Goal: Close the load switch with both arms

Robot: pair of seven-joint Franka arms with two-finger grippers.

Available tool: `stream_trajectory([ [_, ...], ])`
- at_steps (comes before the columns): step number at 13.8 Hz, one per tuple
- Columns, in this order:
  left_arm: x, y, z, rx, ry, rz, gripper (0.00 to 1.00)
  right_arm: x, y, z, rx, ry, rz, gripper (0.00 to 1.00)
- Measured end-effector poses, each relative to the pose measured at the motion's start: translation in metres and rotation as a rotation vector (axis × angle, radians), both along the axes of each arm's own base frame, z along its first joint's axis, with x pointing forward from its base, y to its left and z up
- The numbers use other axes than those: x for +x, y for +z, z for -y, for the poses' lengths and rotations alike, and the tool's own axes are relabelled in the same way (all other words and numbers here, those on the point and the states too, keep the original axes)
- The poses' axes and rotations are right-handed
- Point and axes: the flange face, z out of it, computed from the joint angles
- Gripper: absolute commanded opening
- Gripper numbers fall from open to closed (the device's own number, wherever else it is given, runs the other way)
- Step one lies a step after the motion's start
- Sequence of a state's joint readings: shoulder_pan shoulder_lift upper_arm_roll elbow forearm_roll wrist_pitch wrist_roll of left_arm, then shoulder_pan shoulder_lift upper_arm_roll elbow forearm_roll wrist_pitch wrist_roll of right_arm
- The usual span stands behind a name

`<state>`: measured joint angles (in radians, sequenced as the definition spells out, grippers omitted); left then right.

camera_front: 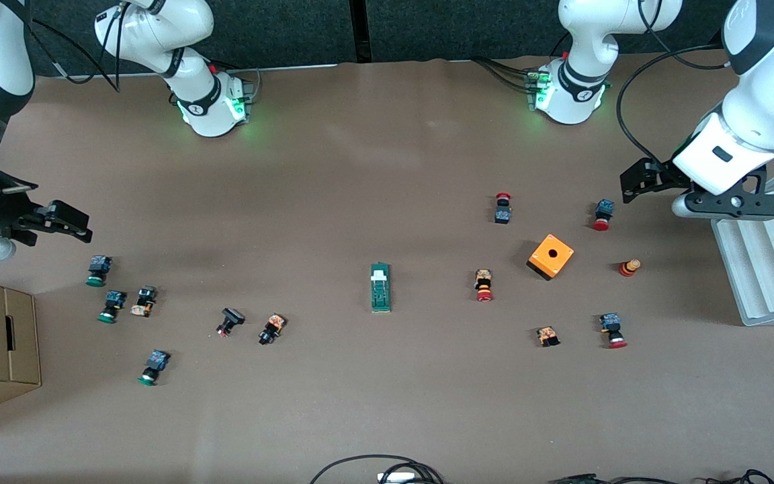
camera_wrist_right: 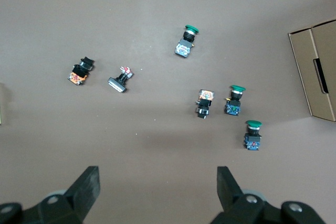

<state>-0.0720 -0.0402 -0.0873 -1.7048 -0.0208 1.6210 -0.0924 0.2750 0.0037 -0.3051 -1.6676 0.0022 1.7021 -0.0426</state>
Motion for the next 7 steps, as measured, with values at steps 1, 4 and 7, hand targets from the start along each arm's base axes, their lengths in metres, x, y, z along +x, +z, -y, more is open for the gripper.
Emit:
stream_trajectory([
  [1, -0.001, 0.000, 0.002, -0.001, 0.011, -0.004, 1.00, 0.000, 0.000, 0.000, 0.000, 0.000, 0.000, 1.00],
  [4, -0.008, 0.000, 0.039, -0.001, 0.068, -0.006, 1.00, 0.000, 0.000, 0.000, 0.000, 0.000, 0.000, 1.00],
  [7, -0.024, 0.002, 0.107, -0.003, 0.118, 0.025, 1.00, 0.000, 0.000, 0.000, 0.000, 0.000, 0.000, 1.00],
])
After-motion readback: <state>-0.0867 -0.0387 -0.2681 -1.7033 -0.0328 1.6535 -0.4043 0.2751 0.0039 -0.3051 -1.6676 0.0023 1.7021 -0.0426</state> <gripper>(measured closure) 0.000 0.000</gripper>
